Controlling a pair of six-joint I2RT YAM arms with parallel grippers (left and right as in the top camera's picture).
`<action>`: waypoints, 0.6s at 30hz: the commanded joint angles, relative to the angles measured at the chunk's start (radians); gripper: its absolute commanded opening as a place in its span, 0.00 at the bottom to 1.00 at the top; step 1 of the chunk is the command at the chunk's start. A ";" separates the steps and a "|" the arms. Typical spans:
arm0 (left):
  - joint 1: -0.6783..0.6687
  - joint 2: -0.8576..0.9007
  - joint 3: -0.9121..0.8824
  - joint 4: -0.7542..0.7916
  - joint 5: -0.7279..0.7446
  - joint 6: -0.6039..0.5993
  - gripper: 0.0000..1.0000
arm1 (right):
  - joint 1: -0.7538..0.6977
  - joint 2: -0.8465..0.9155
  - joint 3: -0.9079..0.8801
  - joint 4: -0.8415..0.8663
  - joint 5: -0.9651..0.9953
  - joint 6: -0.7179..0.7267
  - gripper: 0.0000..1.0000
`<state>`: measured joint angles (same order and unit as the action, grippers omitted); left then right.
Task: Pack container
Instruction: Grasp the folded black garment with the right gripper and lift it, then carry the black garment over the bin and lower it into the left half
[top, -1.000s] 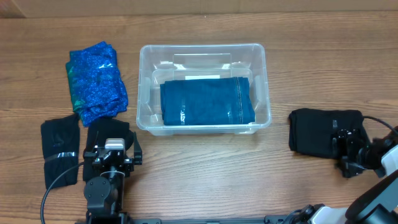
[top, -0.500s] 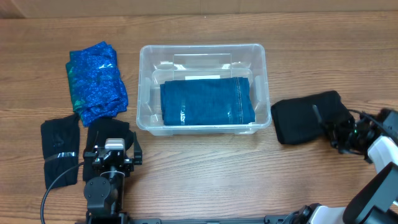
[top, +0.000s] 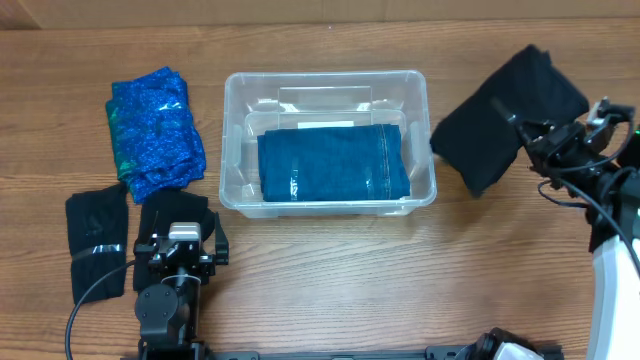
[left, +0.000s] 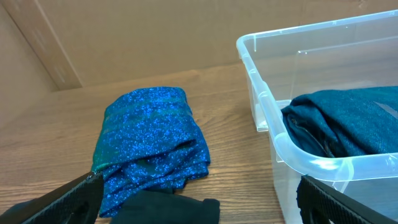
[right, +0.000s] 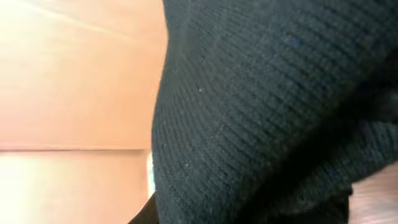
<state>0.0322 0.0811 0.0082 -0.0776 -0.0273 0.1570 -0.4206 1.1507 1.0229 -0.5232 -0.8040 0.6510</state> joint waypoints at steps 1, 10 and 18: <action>-0.006 -0.003 -0.003 0.004 -0.005 0.000 1.00 | 0.097 -0.095 0.052 0.114 -0.125 0.220 0.04; -0.006 -0.003 -0.003 0.004 -0.006 0.000 1.00 | 0.571 -0.027 0.050 0.265 0.216 0.374 0.04; -0.006 -0.003 -0.003 0.004 -0.006 0.000 1.00 | 0.814 0.245 0.052 0.425 0.004 -0.008 0.04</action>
<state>0.0322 0.0811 0.0082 -0.0772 -0.0277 0.1570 0.3546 1.3167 1.0435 -0.1230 -0.6582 0.8551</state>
